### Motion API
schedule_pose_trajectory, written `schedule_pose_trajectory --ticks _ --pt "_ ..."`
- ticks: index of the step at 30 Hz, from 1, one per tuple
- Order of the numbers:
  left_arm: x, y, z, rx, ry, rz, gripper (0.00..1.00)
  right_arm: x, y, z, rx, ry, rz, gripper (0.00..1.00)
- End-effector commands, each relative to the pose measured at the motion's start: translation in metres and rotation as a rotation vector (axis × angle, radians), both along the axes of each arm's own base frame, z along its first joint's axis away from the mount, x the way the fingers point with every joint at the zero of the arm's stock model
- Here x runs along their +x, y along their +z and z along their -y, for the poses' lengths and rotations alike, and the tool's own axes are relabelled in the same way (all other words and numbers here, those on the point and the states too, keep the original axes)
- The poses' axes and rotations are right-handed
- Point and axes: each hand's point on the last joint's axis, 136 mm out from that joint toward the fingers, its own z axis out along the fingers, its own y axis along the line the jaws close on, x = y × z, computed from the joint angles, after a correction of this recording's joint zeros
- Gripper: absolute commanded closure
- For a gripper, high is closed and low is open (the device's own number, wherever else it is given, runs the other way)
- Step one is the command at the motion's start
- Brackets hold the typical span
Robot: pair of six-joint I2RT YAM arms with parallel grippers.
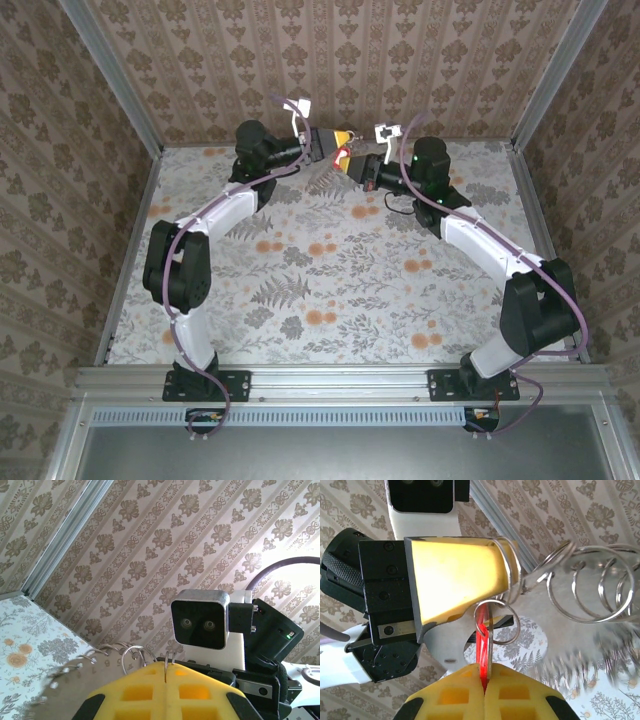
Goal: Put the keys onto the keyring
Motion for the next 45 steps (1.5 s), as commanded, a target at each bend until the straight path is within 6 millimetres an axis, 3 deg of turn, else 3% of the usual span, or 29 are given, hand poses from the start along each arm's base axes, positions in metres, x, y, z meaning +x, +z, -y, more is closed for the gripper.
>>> schedule_pose_trajectory --ticks 1,8,10,13,19,21,23,27,32,37,42,45 --pt "-0.018 0.031 0.002 -0.05 -0.001 0.082 1.0 -0.017 0.001 -0.021 -0.022 0.114 0.015 1.0" --pt "-0.018 0.031 0.002 -0.049 0.004 0.083 1.0 -0.014 -0.007 -0.015 -0.033 0.085 -0.008 0.98" --pt "-0.018 0.03 0.002 -0.048 0.006 0.079 1.0 -0.014 -0.004 -0.008 -0.022 0.07 -0.009 0.86" --pt "-0.017 0.028 0.003 -0.045 0.007 0.078 1.0 -0.014 0.0 0.01 -0.005 0.022 -0.021 0.61" --pt "-0.016 0.026 0.002 -0.044 0.01 0.081 1.0 -0.018 -0.004 0.047 -0.049 -0.091 -0.056 0.31" --pt "-0.017 0.026 0.002 -0.043 0.011 0.082 1.0 -0.023 0.0 0.061 -0.083 -0.144 -0.035 0.11" --pt "-0.018 0.026 0.002 -0.042 0.009 0.083 1.0 -0.022 -0.002 0.076 -0.122 -0.205 -0.031 0.01" --pt "-0.019 0.027 0.001 -0.042 0.011 0.087 1.0 -0.013 -0.003 0.109 -0.172 -0.361 -0.056 0.0" --pt "-0.019 0.027 0.0 -0.042 0.02 0.09 1.0 0.01 -0.016 0.175 -0.104 -0.698 -0.24 0.0" --pt "-0.018 0.027 -0.001 -0.044 0.042 0.085 1.0 0.023 -0.016 0.171 -0.006 -0.607 -0.199 0.0" --pt "-0.012 0.026 -0.004 -0.054 0.095 0.057 1.0 0.032 -0.016 0.152 0.067 -0.509 -0.205 0.0" --pt "-0.008 0.023 -0.006 -0.058 0.144 0.034 1.0 0.039 -0.009 0.134 0.15 -0.414 -0.194 0.13"
